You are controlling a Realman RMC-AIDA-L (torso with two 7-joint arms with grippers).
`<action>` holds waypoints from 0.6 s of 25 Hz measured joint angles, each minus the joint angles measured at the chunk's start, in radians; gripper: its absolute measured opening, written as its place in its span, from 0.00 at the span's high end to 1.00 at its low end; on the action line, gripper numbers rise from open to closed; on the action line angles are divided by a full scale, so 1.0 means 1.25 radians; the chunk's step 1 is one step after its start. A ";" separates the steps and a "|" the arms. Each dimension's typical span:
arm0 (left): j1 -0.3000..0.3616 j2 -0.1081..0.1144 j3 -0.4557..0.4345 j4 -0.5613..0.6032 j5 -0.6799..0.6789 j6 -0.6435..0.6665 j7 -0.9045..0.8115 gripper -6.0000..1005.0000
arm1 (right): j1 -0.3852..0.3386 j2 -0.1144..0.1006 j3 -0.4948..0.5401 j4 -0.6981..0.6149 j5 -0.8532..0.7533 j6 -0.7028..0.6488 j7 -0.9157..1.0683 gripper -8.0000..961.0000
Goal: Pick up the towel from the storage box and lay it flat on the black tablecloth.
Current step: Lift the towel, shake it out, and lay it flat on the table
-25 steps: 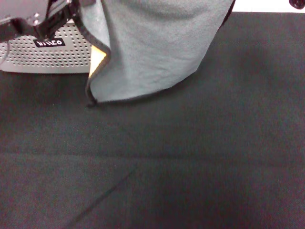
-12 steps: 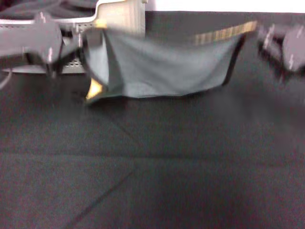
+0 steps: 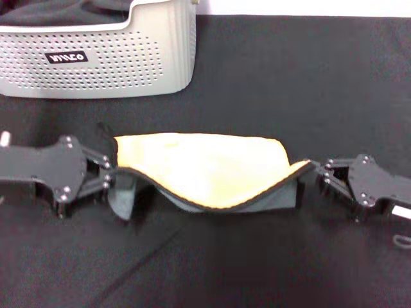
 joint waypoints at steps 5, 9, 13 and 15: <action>0.012 -0.010 0.007 -0.025 0.022 0.028 0.010 0.97 | -0.019 -0.003 -0.001 0.004 -0.009 -0.018 0.006 0.99; 0.036 0.005 0.064 -0.008 -0.040 0.051 -0.024 0.97 | -0.026 -0.020 -0.004 0.003 -0.012 -0.081 0.007 0.99; 0.079 0.074 0.237 0.006 -0.204 0.052 -0.075 0.97 | -0.039 -0.048 -0.006 0.002 -0.017 -0.164 0.007 0.99; 0.090 0.111 0.326 0.014 -0.282 0.052 -0.096 0.97 | -0.045 -0.060 -0.008 0.002 -0.022 -0.209 0.006 0.99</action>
